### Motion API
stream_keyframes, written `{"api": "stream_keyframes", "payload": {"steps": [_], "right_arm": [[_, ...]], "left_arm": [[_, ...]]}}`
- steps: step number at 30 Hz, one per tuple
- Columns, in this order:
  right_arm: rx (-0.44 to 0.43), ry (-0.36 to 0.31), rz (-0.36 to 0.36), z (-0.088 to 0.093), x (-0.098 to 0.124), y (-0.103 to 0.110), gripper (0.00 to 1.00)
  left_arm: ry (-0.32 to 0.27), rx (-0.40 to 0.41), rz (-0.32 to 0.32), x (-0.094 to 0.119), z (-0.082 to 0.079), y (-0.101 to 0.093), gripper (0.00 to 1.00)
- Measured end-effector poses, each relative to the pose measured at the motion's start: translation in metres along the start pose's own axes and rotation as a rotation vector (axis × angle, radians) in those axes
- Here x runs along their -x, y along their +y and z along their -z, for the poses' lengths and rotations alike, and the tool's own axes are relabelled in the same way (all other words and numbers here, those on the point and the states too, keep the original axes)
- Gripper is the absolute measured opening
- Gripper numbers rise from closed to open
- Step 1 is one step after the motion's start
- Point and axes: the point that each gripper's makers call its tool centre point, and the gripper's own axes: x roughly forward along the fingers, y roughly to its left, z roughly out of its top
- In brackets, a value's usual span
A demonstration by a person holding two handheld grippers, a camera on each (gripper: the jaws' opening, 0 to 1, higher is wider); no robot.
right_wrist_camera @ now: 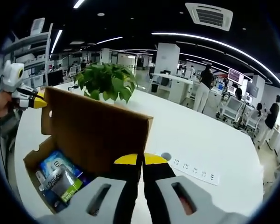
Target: Operate the shoe box by opening the lid, removing the specified soft item, and placing it in the target area until the item is outside and the box remains undamaged.
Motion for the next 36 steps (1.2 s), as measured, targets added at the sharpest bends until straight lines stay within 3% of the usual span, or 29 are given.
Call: {"api": "stream_keyframes", "payload": {"steps": [12,18,36], "right_arm": [[-0.021,0.01,-0.001,0.001,-0.019,-0.002,0.01],[-0.043,0.015,-0.003,0.004,-0.028,-0.004,0.01],[-0.066,0.076,-0.017,0.029,-0.051,-0.008,0.01]], "left_arm": [[0.024,0.04,0.003,-0.029,0.014,0.012,0.04],[0.041,0.047,0.006,-0.027,0.017,0.01,0.05],[0.106,0.062,0.024,-0.044,0.049,0.006,0.06]]}}
